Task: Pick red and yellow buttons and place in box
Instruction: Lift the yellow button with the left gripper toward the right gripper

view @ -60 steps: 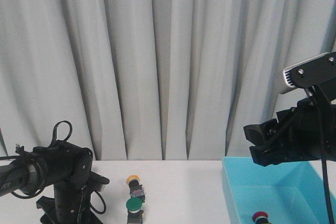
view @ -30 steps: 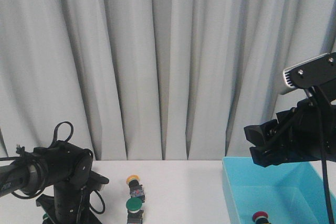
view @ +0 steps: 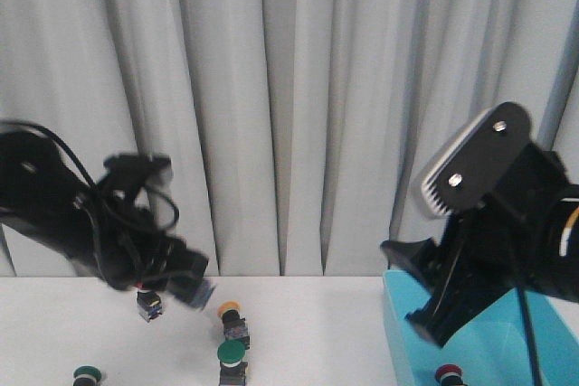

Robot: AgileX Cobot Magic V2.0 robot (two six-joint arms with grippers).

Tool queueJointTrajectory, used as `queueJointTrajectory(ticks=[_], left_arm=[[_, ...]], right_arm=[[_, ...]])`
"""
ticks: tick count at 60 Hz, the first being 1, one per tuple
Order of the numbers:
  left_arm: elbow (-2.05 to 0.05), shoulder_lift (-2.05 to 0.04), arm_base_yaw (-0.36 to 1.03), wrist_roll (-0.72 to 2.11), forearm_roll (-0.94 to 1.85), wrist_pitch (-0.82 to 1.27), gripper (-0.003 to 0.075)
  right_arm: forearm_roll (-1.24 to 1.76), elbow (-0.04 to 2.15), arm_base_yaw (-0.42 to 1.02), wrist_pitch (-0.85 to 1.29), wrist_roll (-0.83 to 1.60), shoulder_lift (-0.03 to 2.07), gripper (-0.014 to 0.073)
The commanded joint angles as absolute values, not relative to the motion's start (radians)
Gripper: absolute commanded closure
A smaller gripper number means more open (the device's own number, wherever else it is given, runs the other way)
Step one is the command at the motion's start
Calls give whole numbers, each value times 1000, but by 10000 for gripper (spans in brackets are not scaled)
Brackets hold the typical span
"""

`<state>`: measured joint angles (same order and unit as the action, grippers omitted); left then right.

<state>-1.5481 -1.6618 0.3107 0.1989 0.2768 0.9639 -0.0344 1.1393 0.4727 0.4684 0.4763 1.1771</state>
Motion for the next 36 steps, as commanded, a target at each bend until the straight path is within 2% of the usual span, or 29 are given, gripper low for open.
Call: queueJointTrajectory(ticks=[1,9,16,22,36], left_arm=[[-1568,-1537,312,354,555,919,727],[-1568,-1467,312,559,807,939,726],[-1568,-1451,312,579,933,991,724],[-1568,-1451,312,579,972,1039,722],[-1568,-1451,315,563,1011,1133,717]], right_arm=[[-44,1170,530,397,556,1169,132],[-60,1170,607,435,601,1187,109],[-85,1170,664,438,601,1197,59],[-116,1170,703,425,588,1197,31],[-119,1170,711,396,588,1197,28]])
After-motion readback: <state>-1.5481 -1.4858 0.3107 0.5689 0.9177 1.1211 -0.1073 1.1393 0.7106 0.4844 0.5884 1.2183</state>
